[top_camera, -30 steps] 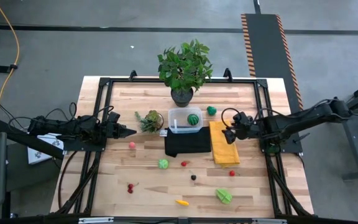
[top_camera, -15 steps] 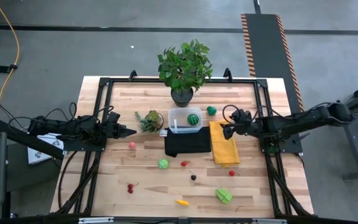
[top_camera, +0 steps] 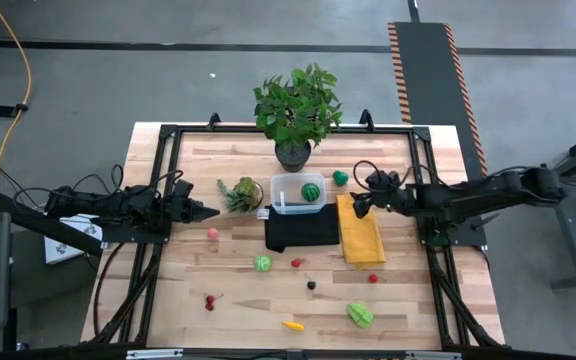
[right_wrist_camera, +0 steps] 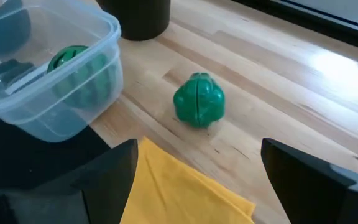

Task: Pick and placing Produce into tupperware
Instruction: Put the green bell pepper into the transparent bin

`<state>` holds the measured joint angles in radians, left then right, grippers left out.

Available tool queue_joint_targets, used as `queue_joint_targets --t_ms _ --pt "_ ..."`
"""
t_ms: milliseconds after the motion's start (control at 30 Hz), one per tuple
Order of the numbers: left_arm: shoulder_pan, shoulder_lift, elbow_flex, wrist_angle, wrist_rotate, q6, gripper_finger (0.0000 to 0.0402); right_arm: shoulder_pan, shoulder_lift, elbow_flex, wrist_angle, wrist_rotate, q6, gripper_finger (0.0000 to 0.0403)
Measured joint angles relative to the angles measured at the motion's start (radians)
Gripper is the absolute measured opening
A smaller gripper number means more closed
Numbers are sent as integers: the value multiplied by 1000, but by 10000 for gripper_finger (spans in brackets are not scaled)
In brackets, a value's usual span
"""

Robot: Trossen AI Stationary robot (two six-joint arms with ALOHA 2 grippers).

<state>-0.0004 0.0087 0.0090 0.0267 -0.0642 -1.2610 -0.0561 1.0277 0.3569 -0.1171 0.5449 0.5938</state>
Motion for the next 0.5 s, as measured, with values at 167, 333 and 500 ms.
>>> queue_joint_targets --t_ms 167,333,500 --pt "0 0 0 0 13 0 1 -29 67 0 12 -3 9 332" --pt "0 0 0 -2 36 0 1 -61 123 0 46 -38 8 332" --pt "0 0 0 -5 39 0 1 -84 164 0 105 -105 6 332"
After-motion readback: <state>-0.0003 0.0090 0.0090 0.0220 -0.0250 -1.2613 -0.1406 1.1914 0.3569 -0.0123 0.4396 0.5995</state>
